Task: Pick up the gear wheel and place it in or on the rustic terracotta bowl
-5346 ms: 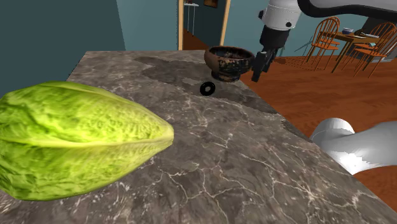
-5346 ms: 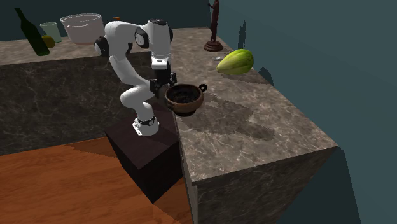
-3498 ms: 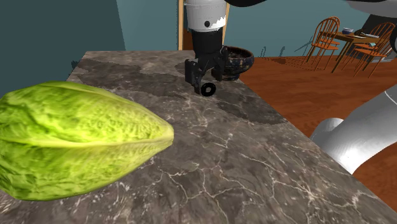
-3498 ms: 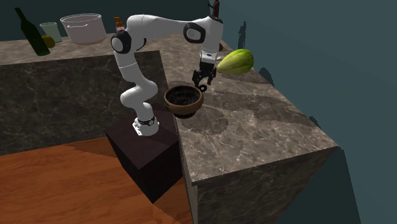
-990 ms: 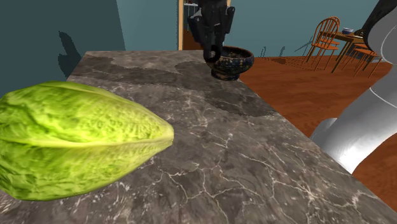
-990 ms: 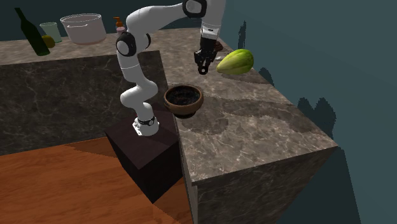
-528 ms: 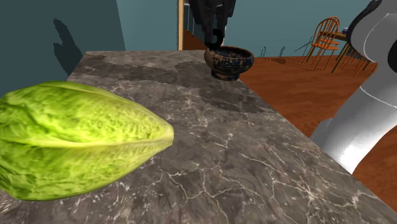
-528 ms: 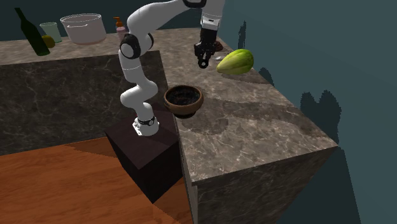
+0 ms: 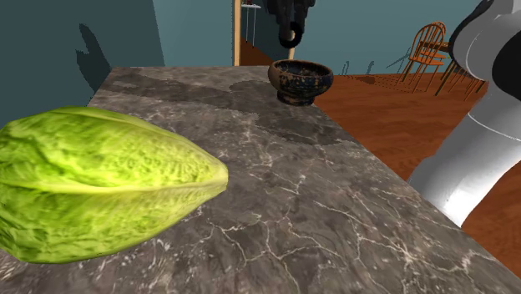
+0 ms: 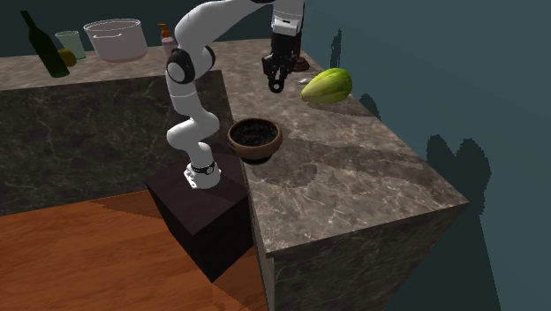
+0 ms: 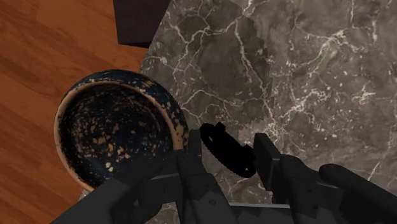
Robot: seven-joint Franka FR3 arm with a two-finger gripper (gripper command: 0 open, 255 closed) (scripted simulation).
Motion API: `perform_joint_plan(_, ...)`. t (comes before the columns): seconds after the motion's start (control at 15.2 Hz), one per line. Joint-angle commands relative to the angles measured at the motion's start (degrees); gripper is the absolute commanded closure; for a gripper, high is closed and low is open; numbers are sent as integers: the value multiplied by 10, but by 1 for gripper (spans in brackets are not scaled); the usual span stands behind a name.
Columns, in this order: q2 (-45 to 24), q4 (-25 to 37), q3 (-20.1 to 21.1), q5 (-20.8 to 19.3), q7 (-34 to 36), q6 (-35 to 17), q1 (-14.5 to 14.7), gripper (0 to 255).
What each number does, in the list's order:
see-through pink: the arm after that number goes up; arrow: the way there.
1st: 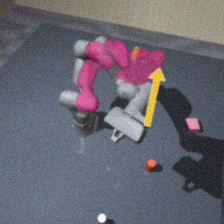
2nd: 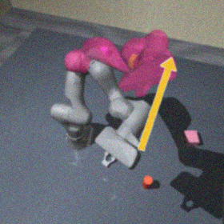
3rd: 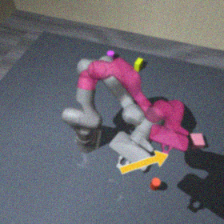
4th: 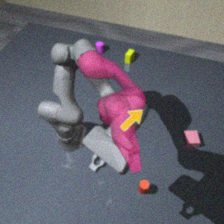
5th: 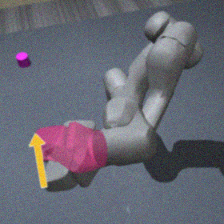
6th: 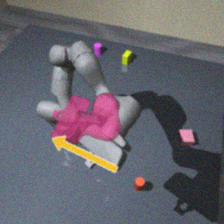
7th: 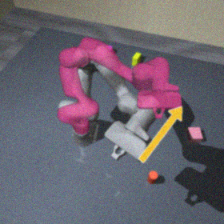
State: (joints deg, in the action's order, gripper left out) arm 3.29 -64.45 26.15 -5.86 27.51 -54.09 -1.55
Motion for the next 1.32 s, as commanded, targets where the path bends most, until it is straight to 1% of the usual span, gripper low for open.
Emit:
perform_joint_plan(0.0,10,-10,-19,-1,-37,-4,-16,255)
perform_joint_plan(0.33,17,-15,-66,-13,-126,-12,-52,255)
perform_joint_plan(0.59,7,-1,-101,-27,-195,-17,-79,255)
perform_joint_plan(0.92,51,-100,-111,-12,-197,-73,-83,255)
perform_joint_plan(1.25,85,-181,-118,-2,-197,-123,-84,255)
